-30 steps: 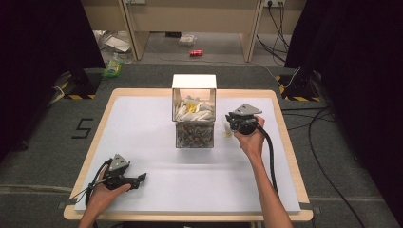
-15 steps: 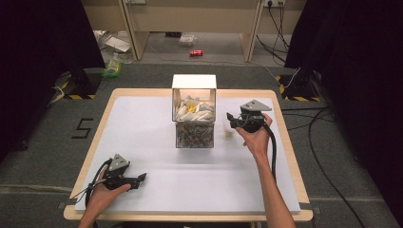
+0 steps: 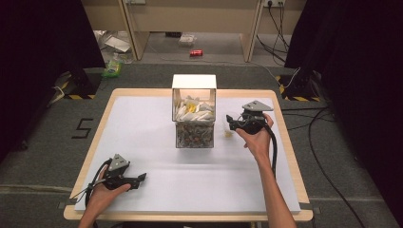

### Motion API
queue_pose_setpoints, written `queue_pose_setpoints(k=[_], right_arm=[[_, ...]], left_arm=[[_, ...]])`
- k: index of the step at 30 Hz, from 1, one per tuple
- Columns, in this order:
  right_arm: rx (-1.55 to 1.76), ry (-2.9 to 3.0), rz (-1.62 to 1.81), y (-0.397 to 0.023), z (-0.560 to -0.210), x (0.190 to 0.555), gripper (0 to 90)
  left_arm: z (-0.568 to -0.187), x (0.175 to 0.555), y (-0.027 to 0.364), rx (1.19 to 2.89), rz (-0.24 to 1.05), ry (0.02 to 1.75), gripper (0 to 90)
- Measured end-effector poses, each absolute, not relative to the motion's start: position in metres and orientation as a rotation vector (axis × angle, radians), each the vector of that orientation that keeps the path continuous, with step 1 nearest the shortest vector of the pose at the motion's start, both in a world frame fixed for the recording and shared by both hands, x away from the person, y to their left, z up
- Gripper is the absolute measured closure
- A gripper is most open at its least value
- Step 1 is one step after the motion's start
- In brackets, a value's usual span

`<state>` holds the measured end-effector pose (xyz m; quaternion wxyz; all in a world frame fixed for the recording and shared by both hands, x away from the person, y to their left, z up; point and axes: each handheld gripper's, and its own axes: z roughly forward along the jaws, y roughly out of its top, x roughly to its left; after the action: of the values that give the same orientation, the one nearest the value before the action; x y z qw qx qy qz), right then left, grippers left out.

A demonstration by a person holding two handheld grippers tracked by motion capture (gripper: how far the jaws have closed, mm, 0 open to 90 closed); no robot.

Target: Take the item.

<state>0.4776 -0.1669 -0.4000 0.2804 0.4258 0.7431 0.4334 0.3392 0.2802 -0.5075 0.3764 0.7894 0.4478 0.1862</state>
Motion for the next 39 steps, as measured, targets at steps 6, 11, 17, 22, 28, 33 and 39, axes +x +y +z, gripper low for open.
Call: queue_pose_setpoints(k=[6, 11, 17, 22, 28, 33, 39], right_arm=[[1.149, 1.998, 1.16, -0.17, -0.398, 0.47, 20.2], [1.158, 2.004, 1.156, -0.175, -0.398, 0.463, 20.1], [1.177, 1.993, 1.174, -0.184, -0.398, 0.458, 20.0], [1.18, 2.0, 1.18, -0.183, -0.398, 0.455, 19.5], [1.162, 2.023, 1.177, -0.179, -0.398, 0.45, 19.2], [1.148, 2.03, 1.179, -0.177, -0.397, 0.443, 18.8], [1.142, 2.051, 1.176, -0.176, -0.402, 0.438, 18.6]], left_arm=[[-0.508, 0.339, 0.28, 2.019, 0.476, 1.145, 14.6], [-0.508, 0.339, 0.28, 2.022, 0.48, 1.145, 14.6], [-0.508, 0.339, 0.28, 2.023, 0.48, 1.145, 14.6], [-0.508, 0.339, 0.28, 2.022, 0.48, 1.145, 14.7], [-0.507, 0.339, 0.28, 2.021, 0.478, 1.146, 14.7], [-0.508, 0.339, 0.28, 2.022, 0.481, 1.145, 14.7], [-0.508, 0.339, 0.28, 2.022, 0.48, 1.145, 14.6]])
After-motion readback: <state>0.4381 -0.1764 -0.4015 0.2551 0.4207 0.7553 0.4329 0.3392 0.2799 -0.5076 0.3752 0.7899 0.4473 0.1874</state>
